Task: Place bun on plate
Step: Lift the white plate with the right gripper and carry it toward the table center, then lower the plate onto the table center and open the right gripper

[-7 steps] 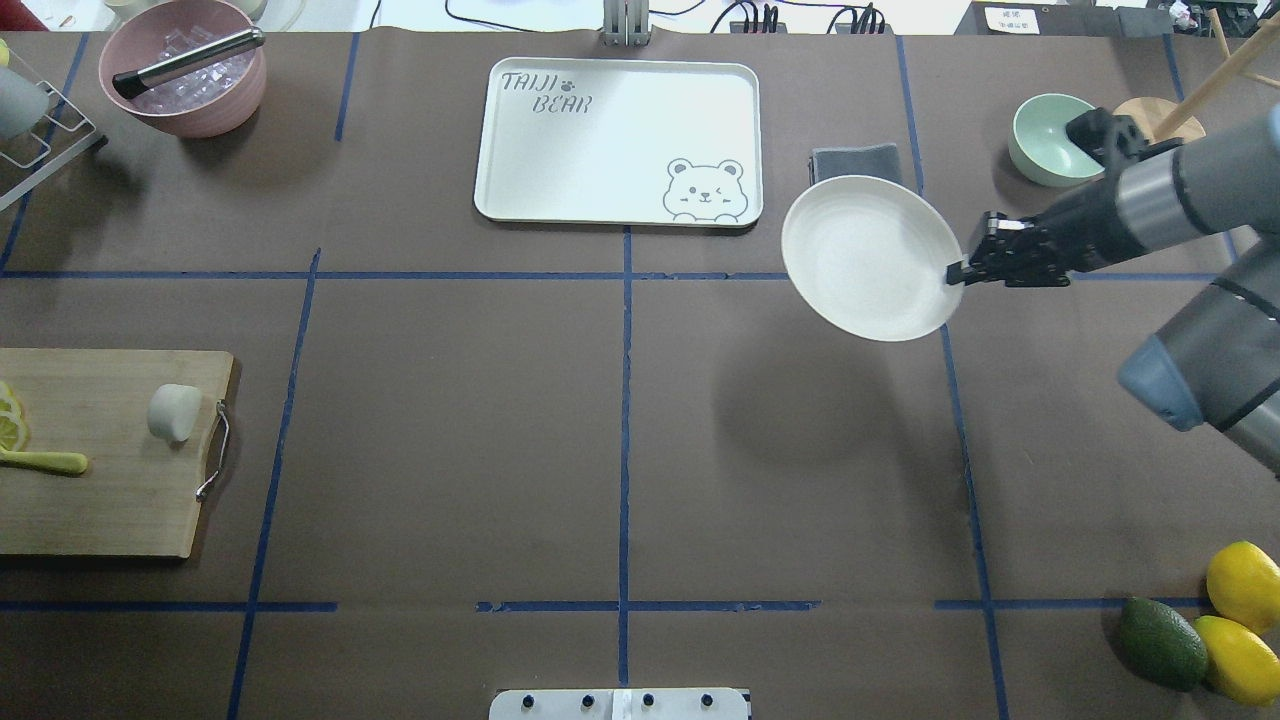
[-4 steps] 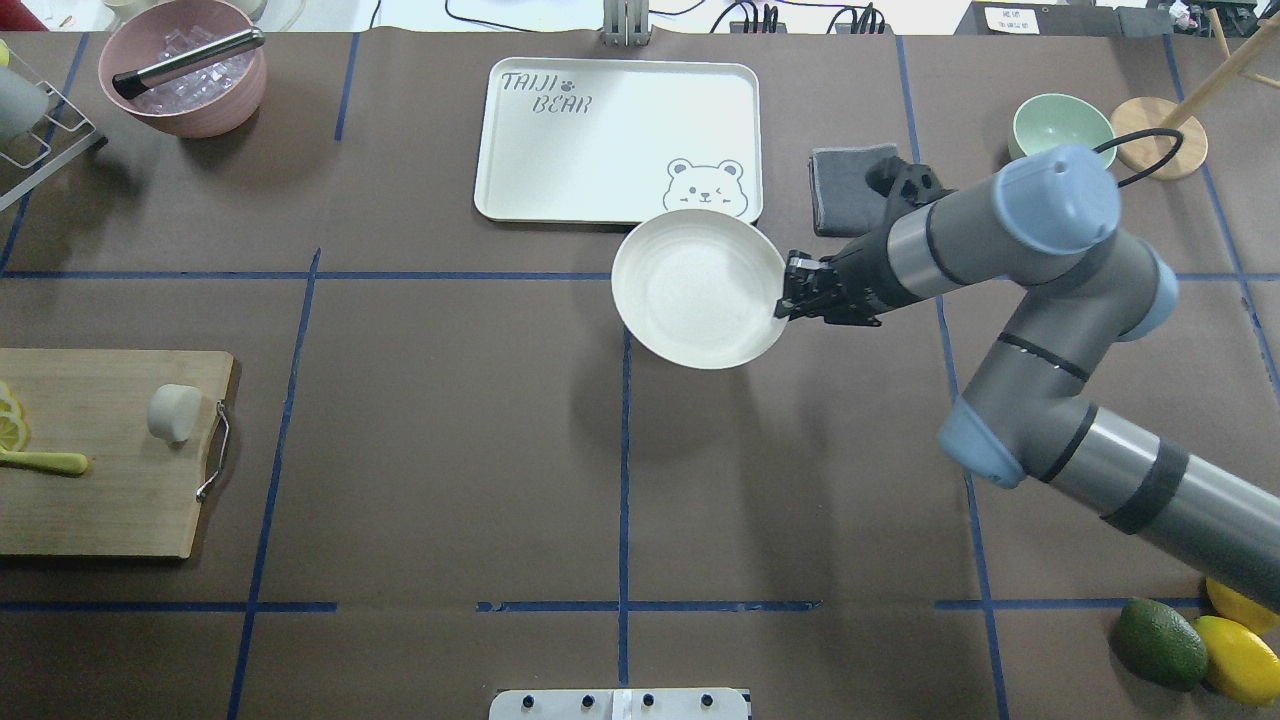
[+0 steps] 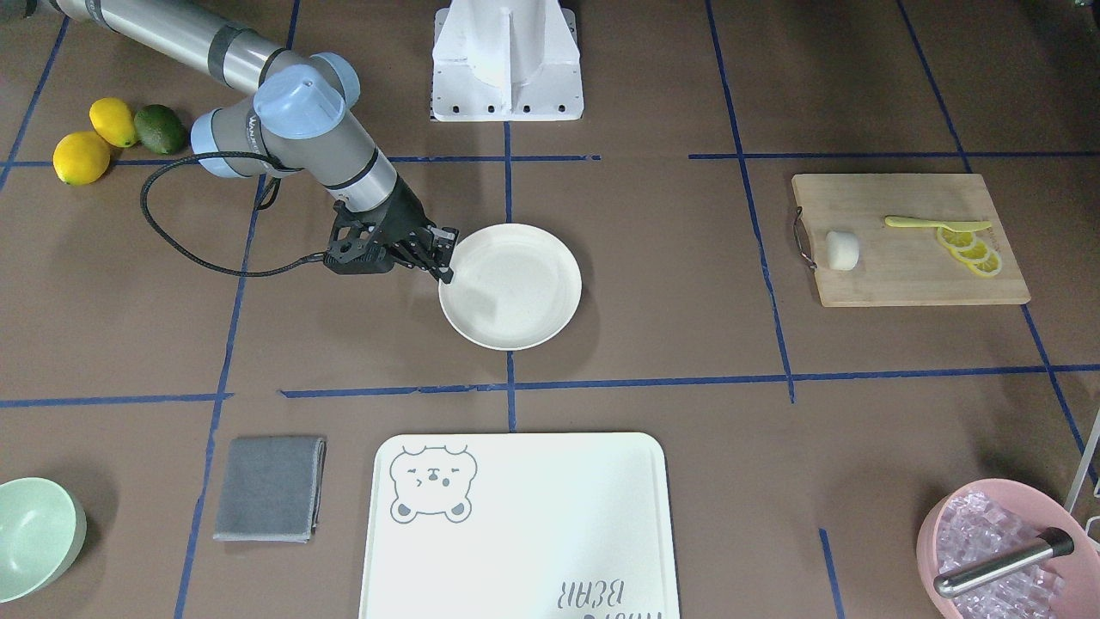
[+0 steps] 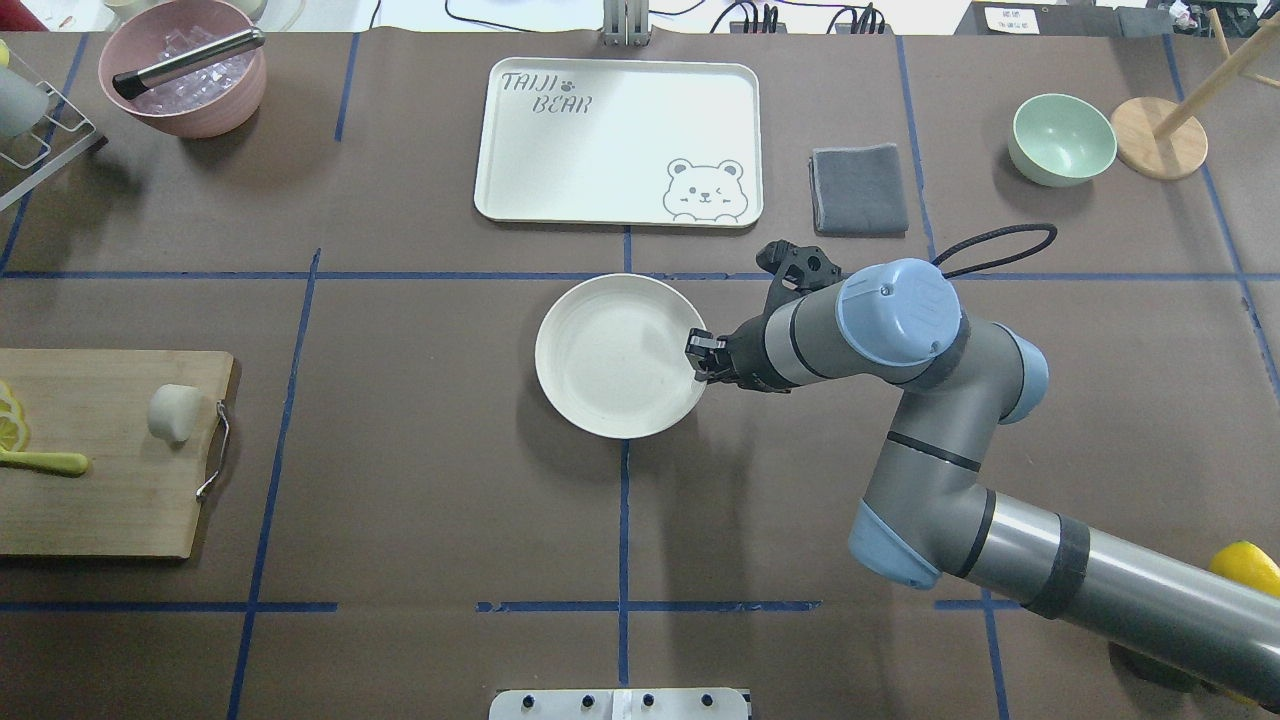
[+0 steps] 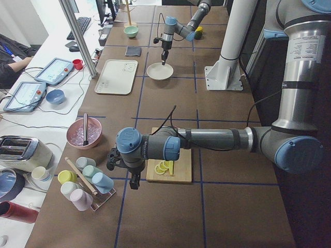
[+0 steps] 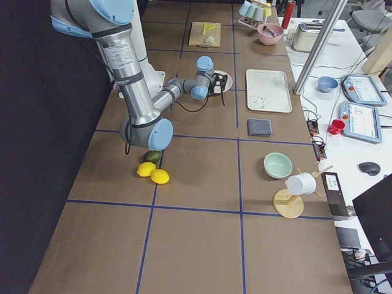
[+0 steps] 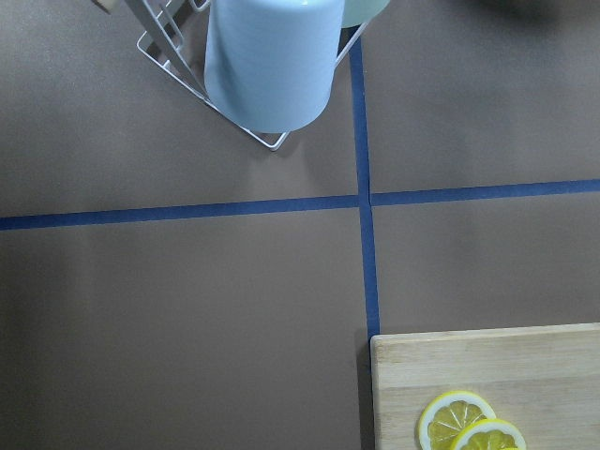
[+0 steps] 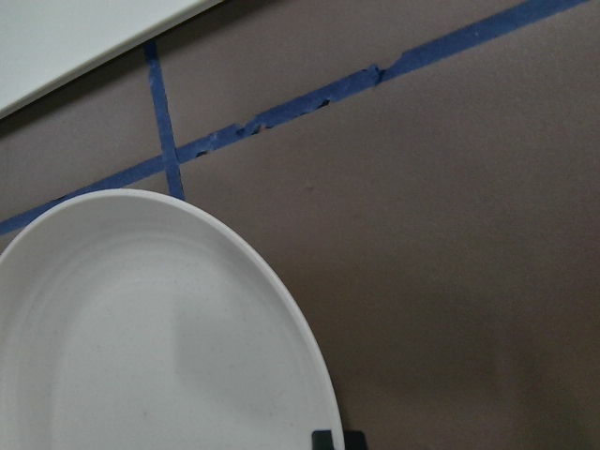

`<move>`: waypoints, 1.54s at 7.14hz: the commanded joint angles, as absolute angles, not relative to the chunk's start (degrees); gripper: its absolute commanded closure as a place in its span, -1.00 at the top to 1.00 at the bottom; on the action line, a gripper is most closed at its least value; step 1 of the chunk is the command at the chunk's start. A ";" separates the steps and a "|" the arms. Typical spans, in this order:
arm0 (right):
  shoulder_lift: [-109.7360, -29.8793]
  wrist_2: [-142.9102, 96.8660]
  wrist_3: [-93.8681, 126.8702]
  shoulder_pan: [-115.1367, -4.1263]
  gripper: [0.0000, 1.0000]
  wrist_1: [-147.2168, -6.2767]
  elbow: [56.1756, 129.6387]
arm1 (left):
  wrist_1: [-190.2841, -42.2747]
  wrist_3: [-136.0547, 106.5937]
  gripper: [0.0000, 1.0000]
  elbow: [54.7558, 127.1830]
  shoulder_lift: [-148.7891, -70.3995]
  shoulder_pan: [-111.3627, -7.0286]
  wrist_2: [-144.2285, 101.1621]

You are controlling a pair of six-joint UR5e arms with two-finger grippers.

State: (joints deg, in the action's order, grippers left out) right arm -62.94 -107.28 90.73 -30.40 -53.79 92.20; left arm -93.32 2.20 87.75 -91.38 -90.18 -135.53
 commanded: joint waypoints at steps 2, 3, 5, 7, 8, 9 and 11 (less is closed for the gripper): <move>-63.98 -106.96 90.70 -30.06 -0.69 -54.58 92.46 | -93.25 2.20 1.00 87.71 -91.41 -90.18 -135.53; -63.64 -107.05 90.62 -29.88 0.41 -54.58 92.46 | -93.25 2.20 1.00 87.71 -91.41 -90.09 -135.53; -63.54 -106.61 90.62 -29.79 1.00 -54.58 93.25 | -93.43 2.20 1.00 87.71 -91.41 -90.09 -135.53; -63.72 -107.31 90.62 -30.23 1.00 -55.71 96.22 | -93.78 2.20 1.00 89.20 -91.58 -90.09 -135.27; -63.63 -107.49 90.27 -31.02 1.00 -60.25 99.02 | -93.61 1.15 1.00 91.30 -91.93 -90.00 -135.09; -63.63 -107.58 89.65 -31.55 1.00 -65.43 102.10 | -93.52 -0.95 1.00 93.75 -91.85 -89.65 -135.00; -63.81 -108.19 83.89 -34.09 1.00 -72.73 105.02 | -93.17 -9.19 1.00 101.91 -90.19 -88.16 -135.09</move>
